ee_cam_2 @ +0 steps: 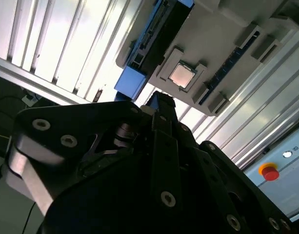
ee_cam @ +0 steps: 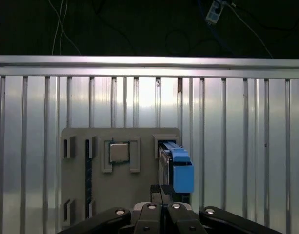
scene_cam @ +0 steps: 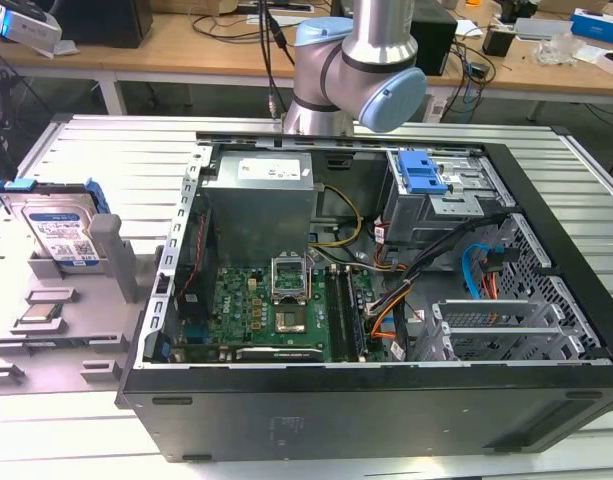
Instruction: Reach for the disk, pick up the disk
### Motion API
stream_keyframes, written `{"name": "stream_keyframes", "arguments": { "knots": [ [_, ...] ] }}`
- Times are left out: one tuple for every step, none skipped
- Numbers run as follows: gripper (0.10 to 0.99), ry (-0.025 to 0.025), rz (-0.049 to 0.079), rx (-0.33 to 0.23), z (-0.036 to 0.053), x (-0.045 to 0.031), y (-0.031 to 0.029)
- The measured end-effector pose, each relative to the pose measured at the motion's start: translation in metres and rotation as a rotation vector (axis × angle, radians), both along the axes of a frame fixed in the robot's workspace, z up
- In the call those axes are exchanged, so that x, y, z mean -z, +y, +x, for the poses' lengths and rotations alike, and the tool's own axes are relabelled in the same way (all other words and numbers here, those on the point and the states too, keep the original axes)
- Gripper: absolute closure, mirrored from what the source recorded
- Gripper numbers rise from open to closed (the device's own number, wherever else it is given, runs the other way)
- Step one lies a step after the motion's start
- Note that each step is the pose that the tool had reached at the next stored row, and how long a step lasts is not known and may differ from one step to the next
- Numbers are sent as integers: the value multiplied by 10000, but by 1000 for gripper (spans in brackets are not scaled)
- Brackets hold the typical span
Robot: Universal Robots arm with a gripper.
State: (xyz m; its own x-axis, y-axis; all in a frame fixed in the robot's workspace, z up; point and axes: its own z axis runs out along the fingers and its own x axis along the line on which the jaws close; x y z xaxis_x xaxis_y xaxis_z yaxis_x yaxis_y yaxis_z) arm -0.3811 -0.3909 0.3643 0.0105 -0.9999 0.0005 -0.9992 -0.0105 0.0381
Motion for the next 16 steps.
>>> {"name": "stream_keyframes", "arguments": {
  "knots": [
    [980, 0, 0, 0, 0, 0, 0],
    [980, 0, 0, 0, 0, 0, 0],
    [980, 0, 0, -1, 0, 0, 0],
    [973, 0, 0, -1, 0, 0, 0],
    [918, 1, 0, 0, 0, 0, 0],
    [788, 0, 0, -2, 0, 0, 0],
    [729, 0, 0, -1, 0, 0, 0],
    [667, 0, 0, -1, 0, 0, 0],
    [604, 0, 0, -1, 0, 0, 0],
    [604, 0, 0, -2, 0, 0, 0],
    [604, -2, 1, -2, 0, 1, 1],
    [604, 0, 1, 1, 0, 0, 17],
    [604, 0, 1, -2, 0, 0, 60],
    [604, 0, 1, -3, 0, 0, 95],
    [604, 0, 1, -1, 0, 0, 124],
    [604, 0, 0, -2, 0, 1, 128]
  ]
}}
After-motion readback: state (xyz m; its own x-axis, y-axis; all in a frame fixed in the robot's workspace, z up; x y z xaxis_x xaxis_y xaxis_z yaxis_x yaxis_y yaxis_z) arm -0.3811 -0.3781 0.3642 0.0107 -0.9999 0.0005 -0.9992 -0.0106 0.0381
